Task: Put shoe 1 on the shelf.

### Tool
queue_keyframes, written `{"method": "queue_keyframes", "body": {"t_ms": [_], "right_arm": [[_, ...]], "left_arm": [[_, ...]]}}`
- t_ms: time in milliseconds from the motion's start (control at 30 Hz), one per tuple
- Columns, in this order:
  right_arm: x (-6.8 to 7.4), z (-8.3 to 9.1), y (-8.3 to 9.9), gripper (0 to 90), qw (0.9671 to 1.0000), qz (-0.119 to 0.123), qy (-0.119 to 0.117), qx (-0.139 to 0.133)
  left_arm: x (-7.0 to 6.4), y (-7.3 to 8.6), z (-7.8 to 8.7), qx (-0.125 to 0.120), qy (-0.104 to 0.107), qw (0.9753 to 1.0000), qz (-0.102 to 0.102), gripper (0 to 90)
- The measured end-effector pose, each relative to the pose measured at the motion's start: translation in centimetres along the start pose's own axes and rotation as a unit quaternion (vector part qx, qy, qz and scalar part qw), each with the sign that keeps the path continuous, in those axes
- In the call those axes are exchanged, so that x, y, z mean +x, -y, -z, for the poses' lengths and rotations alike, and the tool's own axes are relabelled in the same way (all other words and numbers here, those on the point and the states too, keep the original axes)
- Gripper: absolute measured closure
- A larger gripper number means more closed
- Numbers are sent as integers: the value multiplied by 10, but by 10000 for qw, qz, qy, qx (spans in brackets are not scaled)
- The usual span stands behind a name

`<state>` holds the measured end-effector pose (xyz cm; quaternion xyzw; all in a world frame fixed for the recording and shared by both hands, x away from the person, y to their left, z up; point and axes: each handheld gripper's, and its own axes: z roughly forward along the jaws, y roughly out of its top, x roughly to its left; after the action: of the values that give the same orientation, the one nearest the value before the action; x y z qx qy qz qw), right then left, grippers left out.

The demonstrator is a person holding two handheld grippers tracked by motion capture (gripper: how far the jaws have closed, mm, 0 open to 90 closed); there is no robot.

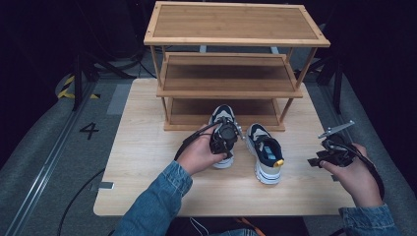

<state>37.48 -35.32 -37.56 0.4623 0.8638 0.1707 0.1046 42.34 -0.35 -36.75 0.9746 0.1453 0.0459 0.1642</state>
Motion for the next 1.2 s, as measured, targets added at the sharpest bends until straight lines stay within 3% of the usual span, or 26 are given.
{"method": "queue_keyframes", "body": {"t_ms": [167,400,633,900,1000,1067,1200], "right_arm": [[4,1,6,515,10000,-9,22,35],[5,0,11,515,9999,-59,42,72],[4,3,20,515,9998,-148,83,93],[5,2,21,515,9998,-141,89,114],[5,1,20,515,9998,-120,86,112],[5,1,19,515,9999,-102,78,109],[7,-1,15,514,9999,-45,63,110]], "left_arm": [[23,-6,-3,-14,1,10000,-15,695],[42,-11,-5,-49,-147,9999,15,695],[69,-12,-17,-6,0,9996,287,694],[82,-6,-29,-53,80,9984,561,682],[83,-5,-29,85,43,9984,551,667],[84,-3,-30,-31,11,9983,587,654],[84,0,-25,-151,-279,9983,480,575]]}}
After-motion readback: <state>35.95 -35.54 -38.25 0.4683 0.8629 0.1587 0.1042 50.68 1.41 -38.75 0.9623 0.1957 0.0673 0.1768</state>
